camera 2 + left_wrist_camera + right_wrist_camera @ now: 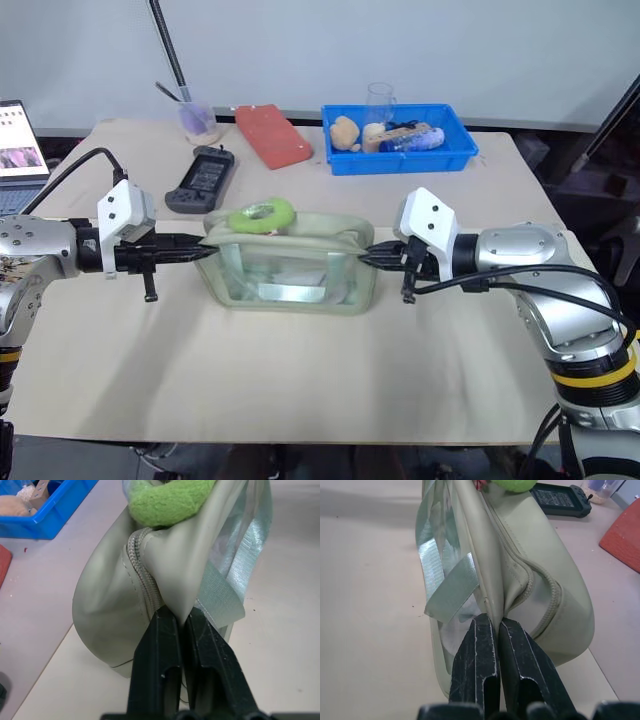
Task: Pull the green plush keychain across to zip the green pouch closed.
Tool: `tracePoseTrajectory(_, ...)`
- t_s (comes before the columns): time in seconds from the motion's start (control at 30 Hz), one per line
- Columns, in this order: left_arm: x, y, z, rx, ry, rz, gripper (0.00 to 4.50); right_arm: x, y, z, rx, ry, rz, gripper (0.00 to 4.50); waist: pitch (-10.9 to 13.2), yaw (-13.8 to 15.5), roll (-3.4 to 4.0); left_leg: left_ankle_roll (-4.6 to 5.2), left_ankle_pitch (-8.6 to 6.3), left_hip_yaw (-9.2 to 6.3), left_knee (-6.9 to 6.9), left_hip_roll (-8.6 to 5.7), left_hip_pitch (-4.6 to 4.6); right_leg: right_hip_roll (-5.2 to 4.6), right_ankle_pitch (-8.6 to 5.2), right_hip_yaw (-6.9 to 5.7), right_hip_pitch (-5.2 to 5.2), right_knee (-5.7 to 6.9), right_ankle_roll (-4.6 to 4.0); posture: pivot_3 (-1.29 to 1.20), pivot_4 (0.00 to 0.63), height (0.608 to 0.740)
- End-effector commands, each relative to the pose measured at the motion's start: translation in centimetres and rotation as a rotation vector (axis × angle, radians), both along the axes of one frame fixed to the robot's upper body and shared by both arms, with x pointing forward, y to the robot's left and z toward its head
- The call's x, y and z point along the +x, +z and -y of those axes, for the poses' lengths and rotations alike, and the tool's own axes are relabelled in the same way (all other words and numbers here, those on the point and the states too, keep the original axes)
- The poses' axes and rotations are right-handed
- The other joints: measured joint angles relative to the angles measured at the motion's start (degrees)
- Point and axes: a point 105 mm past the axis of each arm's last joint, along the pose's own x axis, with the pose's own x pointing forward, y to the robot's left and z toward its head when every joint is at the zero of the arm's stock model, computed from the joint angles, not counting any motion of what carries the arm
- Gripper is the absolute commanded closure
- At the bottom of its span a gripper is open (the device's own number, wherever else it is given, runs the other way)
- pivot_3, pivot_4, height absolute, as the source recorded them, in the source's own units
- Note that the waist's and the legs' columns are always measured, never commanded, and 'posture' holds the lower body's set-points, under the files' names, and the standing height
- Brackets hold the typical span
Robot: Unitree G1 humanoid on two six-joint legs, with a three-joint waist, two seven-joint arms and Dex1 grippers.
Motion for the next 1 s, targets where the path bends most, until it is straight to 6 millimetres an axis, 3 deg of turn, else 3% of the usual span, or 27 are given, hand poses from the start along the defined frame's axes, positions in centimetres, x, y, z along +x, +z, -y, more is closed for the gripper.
tracePoseTrajectory(0.03, 0.1, 1.0, 0.1, 0.002, 0.004, 0.057, 4.5, -0.2, 1.8, 0.3, 0.033, 0.006, 0.022, 3.71, 0.0, -0.05, 0.0, 0.0, 0.0, 0.0, 0.0, 0.0, 0.0, 0.0, 0.0, 0.0, 0.0, 0.0, 0.0, 0.0, 0.15, 0.74)
tracePoseTrajectory(0.2, 0.0, 0.8, 0.3, 0.022, -0.013, 0.061, 4.5, 0.3, 4.5, 1.9, 0.084, 0.005, -0.008, 2.0, 0.0, -0.11, 0.0, 0.0, 0.0, 0.02, 0.0, -0.01, -0.01, -0.01, 0.09, 0.01, 0.0, -0.02, 0.03, 0.0, 0.15, 0.74)
tracePoseTrajectory(0.27, 0.0, 0.7, 0.3, 0.023, -0.015, 0.06, 4.5, 0.8, 5.8, 1.6, 0.143, 0.02, -0.015, 1.29, 0.0, -0.16, 0.0, 0.0, 0.0, 0.04, 0.0, 0.0, 0.01, -0.02, 0.08, 0.01, 0.01, -0.02, 0.01, 0.0, 0.15, 0.74)
tracePoseTrajectory(0.4, 0.2, 0.4, 0.3, 0.035, -0.01, 0.058, 4.5, 3.7, 8.0, -2.0, 0.275, 0.024, 0.039, 0.01, 0.0, -0.81, 0.0, 0.0, 0.0, 0.07, -0.01, 0.07, 0.14, 0.04, 0.03, 0.02, 0.02, 0.03, -0.08, 0.0, 0.15, 0.74)
tracePoseTrajectory(0.5, 0.1, 0.2, 0.4, 0.042, -0.017, 0.054, 4.5, 5.4, 8.5, -5.9, 0.309, 0.018, 0.037, 0.01, 0.0, -1.09, 0.01, 0.0, 0.0, 0.05, -0.02, 0.08, 0.16, 0.08, 0.21, 0.05, -0.09, 0.39, -0.14, 0.0, 0.15, 0.74)
tracePoseTrajectory(0.67, 0.0, 0.1, 0.5, 0.046, -0.024, 0.051, 4.5, 6.9, 8.1, -9.9, 0.34, 0.018, -0.031, 0.01, 0.01, -0.35, 0.02, 0.0, 0.0, -0.01, -0.03, 0.07, 0.01, 0.12, 0.08, 0.03, -0.34, 0.71, -0.26, 0.0, 0.15, 0.74)
tracePoseTrajectory(1.0, -0.6, -0.3, 0.3, 0.052, -0.018, 0.043, 4.5, 6.9, 4.1, -10.8, 0.218, 0.029, -0.111, 0.01, 0.01, -0.28, 0.02, 0.0, 0.01, -0.01, 0.0, 0.07, -0.14, 0.1, 0.09, 0.01, -0.46, 0.7, -0.25, 0.0, 0.15, 0.74)
